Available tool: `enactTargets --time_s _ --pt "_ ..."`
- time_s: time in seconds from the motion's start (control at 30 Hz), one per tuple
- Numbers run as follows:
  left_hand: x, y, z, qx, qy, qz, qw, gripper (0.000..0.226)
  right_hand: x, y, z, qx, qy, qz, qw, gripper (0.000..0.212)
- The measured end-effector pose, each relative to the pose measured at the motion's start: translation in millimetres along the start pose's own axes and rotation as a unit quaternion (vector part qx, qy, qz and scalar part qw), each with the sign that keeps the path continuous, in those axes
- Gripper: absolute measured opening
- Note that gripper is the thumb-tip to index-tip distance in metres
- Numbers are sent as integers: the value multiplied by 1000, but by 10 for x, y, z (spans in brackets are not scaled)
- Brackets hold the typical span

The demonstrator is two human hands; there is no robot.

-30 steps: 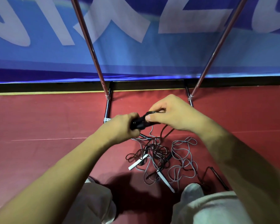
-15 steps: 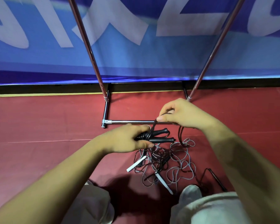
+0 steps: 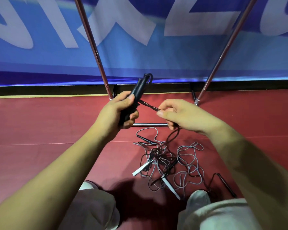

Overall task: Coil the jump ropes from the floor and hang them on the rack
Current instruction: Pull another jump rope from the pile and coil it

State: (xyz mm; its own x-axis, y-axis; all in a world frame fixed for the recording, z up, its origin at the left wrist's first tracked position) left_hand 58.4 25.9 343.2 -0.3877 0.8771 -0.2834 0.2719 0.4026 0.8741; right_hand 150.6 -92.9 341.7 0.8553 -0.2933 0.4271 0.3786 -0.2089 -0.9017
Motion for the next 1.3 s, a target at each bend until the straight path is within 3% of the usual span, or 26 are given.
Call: enactTargets --time_s 0.2,0.37,0.5,0.63,0.83,0.93,1.1,1.2,1.3 --pt "260 -15 12 20 103 47 993 10 2 -63 11 14 11 -43 999 7" --pt "310 13 15 -2 184 199 963 12 -18 -97 -1 0 4 -61 998 12" --pt "357 -11 25 -32 223 349 909 22 -147 -130 -12 -20 -28 -10 999 23" --pt "154 6 -17 -69 229 524 817 31 -190 -125 -42 -34 -45 9 998 17" --pt "-205 -297 -10 -80 94 667 735 33 -153 -105 -69 -19 -41 -24 999 14" --pt "-347 -425 -47 -62 10 655 753 45 -48 -123 -61 -5 -10 -42 999 14" --pt "-286 -499 -24 -27 8 673 739 77 -63 -98 -63 11 -19 -42 999 3" --pt "-388 -474 -76 -50 -24 648 760 57 -55 -105 -74 19 -26 -40 999 7" --pt "-477 -432 -143 -54 -77 582 808 28 18 -105 -70 25 -15 -21 999 13"
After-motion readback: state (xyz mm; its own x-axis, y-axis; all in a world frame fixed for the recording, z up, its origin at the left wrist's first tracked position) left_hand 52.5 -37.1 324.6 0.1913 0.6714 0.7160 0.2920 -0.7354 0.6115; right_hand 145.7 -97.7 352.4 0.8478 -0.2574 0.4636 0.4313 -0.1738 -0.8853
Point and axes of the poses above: each hand's wrist, its own z-axis towards the middle knuckle, its own x-axis out of the back of the hand, y = z × x, the point moved 10 cm from there along z, towards the middle knuckle, and after that the axes turned 12 degrees about x, right-handed, at the moved point
